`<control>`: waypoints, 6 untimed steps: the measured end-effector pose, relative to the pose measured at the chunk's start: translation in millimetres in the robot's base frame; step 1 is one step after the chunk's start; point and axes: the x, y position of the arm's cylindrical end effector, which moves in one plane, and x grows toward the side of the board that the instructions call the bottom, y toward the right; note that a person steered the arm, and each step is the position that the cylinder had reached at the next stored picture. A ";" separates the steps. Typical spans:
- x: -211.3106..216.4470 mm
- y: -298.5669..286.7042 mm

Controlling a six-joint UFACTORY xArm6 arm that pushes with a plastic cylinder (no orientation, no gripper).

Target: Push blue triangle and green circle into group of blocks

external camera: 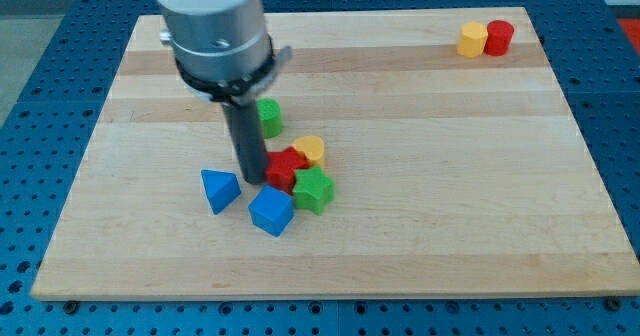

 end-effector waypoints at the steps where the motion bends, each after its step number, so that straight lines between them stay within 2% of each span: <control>1: 17.1 18.5; 2: 14.2 16.6; 3: -44.3 7.7; 4: -64.8 -8.8; 6: -55.1 -88.5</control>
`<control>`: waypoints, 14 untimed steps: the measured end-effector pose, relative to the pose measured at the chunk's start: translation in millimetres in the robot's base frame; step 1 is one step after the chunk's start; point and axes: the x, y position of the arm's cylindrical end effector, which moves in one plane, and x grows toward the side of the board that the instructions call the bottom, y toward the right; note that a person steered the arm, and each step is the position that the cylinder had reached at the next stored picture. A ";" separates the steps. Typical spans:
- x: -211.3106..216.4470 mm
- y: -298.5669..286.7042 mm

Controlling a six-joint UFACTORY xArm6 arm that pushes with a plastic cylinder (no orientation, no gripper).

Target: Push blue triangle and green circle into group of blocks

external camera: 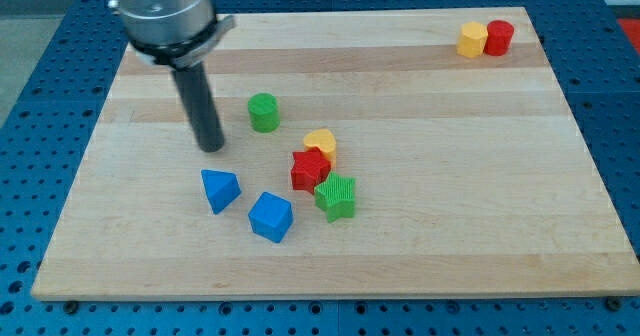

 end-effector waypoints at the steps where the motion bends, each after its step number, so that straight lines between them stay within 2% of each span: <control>1: 0.3 -21.6; 3: 59.6 9.5; 4: 75.3 23.2; 6: 75.3 87.5; 8: 75.5 87.9; 10: 27.4 36.6; 12: -132.1 43.4; 13: -162.9 81.2; 14: -161.0 81.4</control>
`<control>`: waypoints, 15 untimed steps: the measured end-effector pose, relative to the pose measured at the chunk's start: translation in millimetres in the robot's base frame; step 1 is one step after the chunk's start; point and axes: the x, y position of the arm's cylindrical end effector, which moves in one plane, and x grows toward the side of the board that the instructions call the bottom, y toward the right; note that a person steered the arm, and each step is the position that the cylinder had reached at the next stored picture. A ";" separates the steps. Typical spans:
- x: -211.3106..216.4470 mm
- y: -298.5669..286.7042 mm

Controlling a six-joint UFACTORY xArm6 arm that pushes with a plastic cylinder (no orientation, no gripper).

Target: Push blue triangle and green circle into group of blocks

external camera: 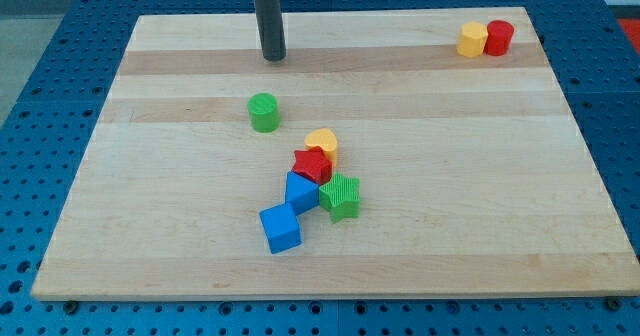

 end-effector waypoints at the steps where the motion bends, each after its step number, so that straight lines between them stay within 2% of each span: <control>1: 21.5 0.0; 5: 179.0 1.8; 7: 174.2 5.4; 8: 140.6 -14.9; 9: 140.5 -46.2; 10: 155.8 -59.7; 12: 170.6 -50.3; 14: 232.1 -11.1; 15: 239.8 -9.9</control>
